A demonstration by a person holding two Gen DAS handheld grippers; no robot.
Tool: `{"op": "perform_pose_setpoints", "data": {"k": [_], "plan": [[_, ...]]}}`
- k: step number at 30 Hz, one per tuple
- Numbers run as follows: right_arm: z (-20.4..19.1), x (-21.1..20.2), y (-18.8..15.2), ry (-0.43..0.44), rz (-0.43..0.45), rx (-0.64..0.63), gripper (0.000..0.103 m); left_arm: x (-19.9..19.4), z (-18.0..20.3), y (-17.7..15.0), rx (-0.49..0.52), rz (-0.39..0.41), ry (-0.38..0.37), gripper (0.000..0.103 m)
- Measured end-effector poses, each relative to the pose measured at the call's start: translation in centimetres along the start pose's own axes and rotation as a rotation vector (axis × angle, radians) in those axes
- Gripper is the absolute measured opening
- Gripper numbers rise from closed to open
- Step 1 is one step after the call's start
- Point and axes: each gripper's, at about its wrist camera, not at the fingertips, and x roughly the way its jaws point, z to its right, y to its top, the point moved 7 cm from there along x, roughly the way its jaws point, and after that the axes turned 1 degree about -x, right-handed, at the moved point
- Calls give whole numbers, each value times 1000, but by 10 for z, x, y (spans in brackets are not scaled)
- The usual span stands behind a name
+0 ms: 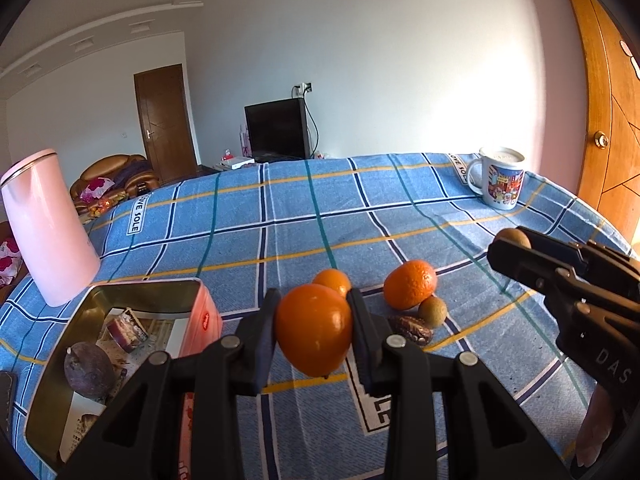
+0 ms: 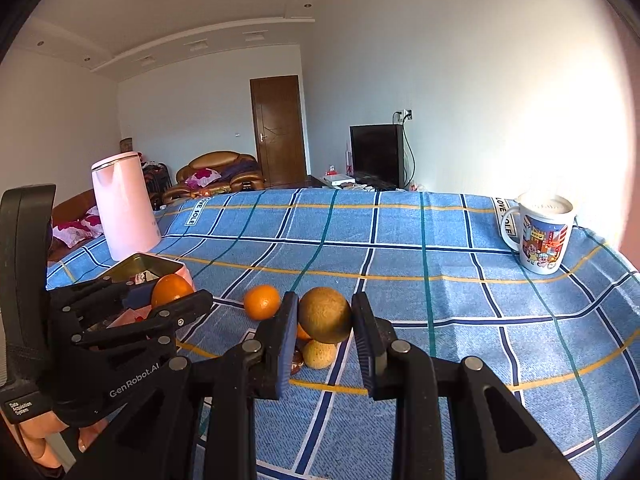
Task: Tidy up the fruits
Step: 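Lift the orange with the left tool while the right tool carries the yellow-green fruit toward the tin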
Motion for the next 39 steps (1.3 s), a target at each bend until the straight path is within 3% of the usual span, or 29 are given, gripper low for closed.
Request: {"op": "perform_pose_setpoints", "data": {"k": [10, 21, 39], "plan": [[-3, -14, 5, -4, 75, -20, 29, -16, -5, 6, -23, 81, 12, 35], [-18, -19, 9, 2, 88, -50, 29, -32, -18, 1, -44, 95, -2, 35], [-116, 8, 28, 195, 36, -119, 29, -66, -126, -15, -164, 88, 125, 35]]}}
